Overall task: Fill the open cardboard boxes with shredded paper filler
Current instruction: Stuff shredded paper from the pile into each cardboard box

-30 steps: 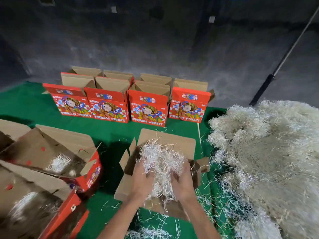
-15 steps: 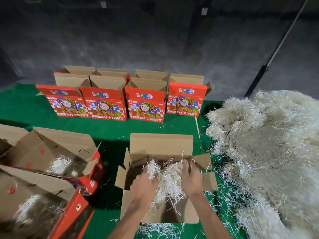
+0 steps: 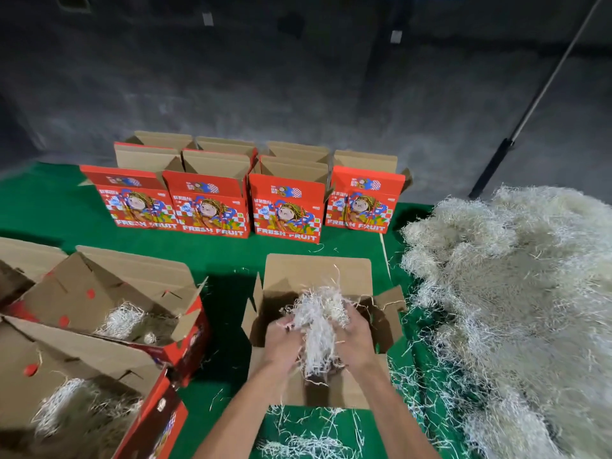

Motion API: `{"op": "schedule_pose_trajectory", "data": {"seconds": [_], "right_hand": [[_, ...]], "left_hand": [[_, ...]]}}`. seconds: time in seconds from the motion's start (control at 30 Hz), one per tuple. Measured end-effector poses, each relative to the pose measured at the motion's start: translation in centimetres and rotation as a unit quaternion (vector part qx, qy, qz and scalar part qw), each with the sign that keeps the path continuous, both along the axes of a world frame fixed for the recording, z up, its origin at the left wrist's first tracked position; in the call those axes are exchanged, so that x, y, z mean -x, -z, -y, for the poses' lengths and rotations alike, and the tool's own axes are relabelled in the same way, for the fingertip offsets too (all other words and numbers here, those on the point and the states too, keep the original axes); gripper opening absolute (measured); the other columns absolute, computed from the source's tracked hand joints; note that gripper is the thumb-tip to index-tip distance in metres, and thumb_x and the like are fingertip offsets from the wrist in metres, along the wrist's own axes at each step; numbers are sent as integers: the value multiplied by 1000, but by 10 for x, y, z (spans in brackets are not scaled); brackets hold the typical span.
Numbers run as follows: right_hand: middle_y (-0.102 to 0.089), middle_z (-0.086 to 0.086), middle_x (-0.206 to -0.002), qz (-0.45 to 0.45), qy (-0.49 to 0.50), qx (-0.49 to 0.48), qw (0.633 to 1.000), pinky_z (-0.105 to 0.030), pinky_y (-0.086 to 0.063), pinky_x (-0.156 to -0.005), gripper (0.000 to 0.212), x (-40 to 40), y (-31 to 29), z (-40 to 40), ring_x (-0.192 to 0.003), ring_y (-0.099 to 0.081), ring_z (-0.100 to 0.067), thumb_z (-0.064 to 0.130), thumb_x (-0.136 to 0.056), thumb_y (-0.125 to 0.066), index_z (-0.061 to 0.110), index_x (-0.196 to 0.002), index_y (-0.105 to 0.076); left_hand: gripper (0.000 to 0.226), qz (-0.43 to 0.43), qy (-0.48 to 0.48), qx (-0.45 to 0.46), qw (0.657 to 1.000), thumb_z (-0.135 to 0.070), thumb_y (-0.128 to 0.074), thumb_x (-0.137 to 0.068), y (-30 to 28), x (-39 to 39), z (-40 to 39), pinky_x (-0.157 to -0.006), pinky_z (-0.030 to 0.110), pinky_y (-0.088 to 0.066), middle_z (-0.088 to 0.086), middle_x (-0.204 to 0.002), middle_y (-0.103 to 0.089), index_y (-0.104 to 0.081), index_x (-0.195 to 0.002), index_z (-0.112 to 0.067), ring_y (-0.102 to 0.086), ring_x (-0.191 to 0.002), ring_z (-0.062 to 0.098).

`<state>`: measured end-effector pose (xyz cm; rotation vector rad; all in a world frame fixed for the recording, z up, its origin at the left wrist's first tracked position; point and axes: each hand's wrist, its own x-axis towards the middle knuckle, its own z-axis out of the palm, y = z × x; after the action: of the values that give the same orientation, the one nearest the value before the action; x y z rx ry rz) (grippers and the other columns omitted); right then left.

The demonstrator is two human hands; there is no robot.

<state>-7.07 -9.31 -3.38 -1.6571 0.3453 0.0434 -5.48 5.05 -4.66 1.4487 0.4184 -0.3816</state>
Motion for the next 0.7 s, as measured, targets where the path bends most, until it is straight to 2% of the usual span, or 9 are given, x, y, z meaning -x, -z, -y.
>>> {"op": "schedule_pose_trajectory", "data": {"seconds": [0.1,0.2,0.27,0.37,0.47,0.5,0.57,0.63,0.7], "right_hand": [[-65,-7,-124,-55,98,-5,994,-29,-55,-59,70,1,-6,36,-94,-70,-24,-20,-91,-47,25,-145,-44],[-54,-12,-140,-24,149,-97,984,-37,-59,-86,59,1,1,66,-123,-59,-33,-13,-96,-44,21,-143,-45],[-49,-1,-143,-25,100,-79,991,-33,-55,-92,51,1,1,52,-127,-55,-29,16,-101,-53,28,-148,-36],[-53,10,-134,-74,-10,-28,997,-48,-35,-112,51,-3,-2,18,-121,-53,-17,57,-99,-38,33,-144,-42],[-58,-1,-132,-53,-34,16,998,-35,-48,-96,41,-6,3,16,-115,-61,-19,29,-103,-47,23,-144,-47],[-64,-9,-123,-42,-32,35,998,-27,-51,-75,36,-8,4,20,-92,-69,-15,18,-102,-51,19,-138,-54],[-66,-7,-76,-31,-16,67,997,-19,-37,-46,26,-8,4,29,-46,-49,-5,19,-100,-57,18,-124,-65],[-57,-9,-64,-29,19,70,997,-25,-40,-48,24,-14,1,34,-42,-43,-8,35,-97,-61,25,-118,-66],[-72,-8,-80,-33,105,22,994,-35,-56,-65,19,-18,-3,43,-58,-66,-17,42,-93,-63,31,-108,-64]], "left_hand": [[73,-11,-131,56,990,-8,-75,-84,-9,-22,-31,-62,29,-59,9,-119,-66,-39,-147,-21,-72,-77,20],[75,-21,-129,31,991,-10,-71,-89,-19,-30,-46,-78,36,-60,7,-142,-49,-32,-152,-19,-71,-88,21],[74,-28,5,-80,996,-36,-70,-91,-23,-25,-35,-97,42,-50,-1,-140,-50,-30,-152,-22,-62,-111,20],[80,-20,142,-61,988,-54,-68,-85,-24,-16,-9,-108,44,-38,-11,-141,-43,-27,-151,-35,-48,-130,20],[55,26,130,-93,987,-26,-62,-86,-24,-27,-1,-65,30,-52,-6,-94,-64,-46,-139,-23,-61,-76,8],[40,41,120,-119,985,-16,-58,-88,-26,-31,-1,-50,24,-45,-7,-69,-61,-52,-127,-15,-54,-56,5],[8,49,95,-150,983,-6,-56,-90,-26,-38,-3,-37,20,-31,-13,-43,-46,-55,-97,-10,-41,-37,1],[13,33,23,-127,991,-5,-58,-91,-23,-44,-8,-39,21,-32,-9,-49,-50,-53,-82,-15,-42,-39,4],[6,-35,-95,-67,993,-9,-57,-93,-20,-49,-21,-38,23,-34,2,-65,-57,-59,-89,-12,-43,-43,9]]}}
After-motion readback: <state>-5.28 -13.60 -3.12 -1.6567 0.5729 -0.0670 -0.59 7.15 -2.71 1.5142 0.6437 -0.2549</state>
